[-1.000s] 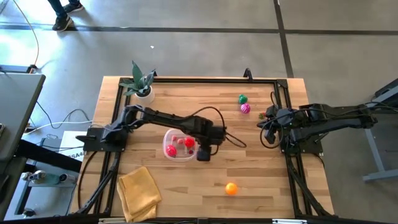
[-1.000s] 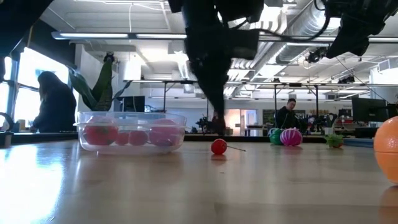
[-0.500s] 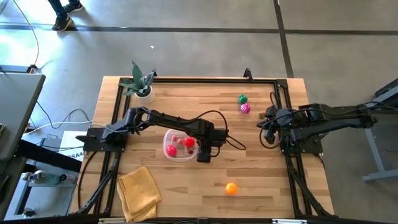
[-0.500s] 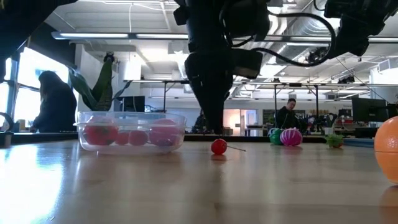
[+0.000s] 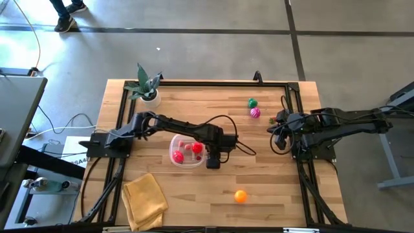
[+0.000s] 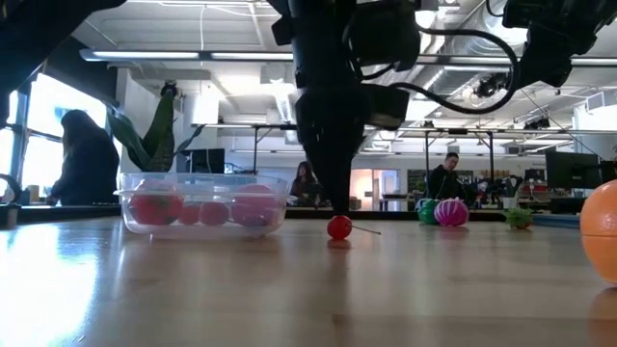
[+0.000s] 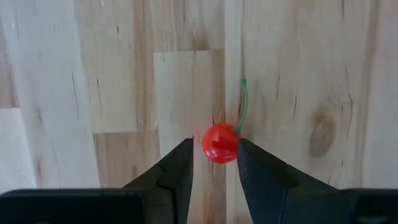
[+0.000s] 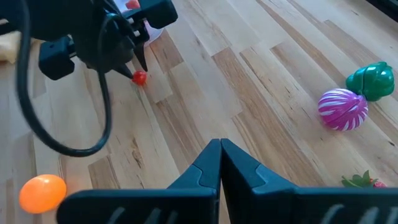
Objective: Pick and placing Produce into tupperware
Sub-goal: Put the red cherry into the transparent container
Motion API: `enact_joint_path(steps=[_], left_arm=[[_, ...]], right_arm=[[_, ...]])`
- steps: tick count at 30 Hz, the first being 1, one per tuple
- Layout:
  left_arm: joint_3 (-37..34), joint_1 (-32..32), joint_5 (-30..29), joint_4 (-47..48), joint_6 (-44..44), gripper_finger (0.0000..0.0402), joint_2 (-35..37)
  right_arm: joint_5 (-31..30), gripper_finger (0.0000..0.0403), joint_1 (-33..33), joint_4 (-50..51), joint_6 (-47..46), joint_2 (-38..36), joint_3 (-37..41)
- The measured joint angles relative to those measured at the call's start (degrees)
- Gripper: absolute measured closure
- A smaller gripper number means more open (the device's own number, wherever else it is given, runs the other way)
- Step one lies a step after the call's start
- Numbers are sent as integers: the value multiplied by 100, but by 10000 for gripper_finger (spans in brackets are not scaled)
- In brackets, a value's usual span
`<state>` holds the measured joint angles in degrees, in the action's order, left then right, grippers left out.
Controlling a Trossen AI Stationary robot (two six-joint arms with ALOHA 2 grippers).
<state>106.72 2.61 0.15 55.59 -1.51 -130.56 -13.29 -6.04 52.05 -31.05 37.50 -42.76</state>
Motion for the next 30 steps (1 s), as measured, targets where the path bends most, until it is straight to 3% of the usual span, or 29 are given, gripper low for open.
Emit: enact_joint_path(steps=[13, 24, 30], left_arm=[[0, 42, 203, 61, -335, 290, -118], [0, 42, 113, 118, -318, 225, -140], [0, 37, 111, -14, -125, 231, -140]], right_arm=[[-1, 402, 1, 0, 2, 0, -1], [-1, 402, 1, 0, 0, 0, -1], [1, 402, 0, 0, 0, 0, -1]])
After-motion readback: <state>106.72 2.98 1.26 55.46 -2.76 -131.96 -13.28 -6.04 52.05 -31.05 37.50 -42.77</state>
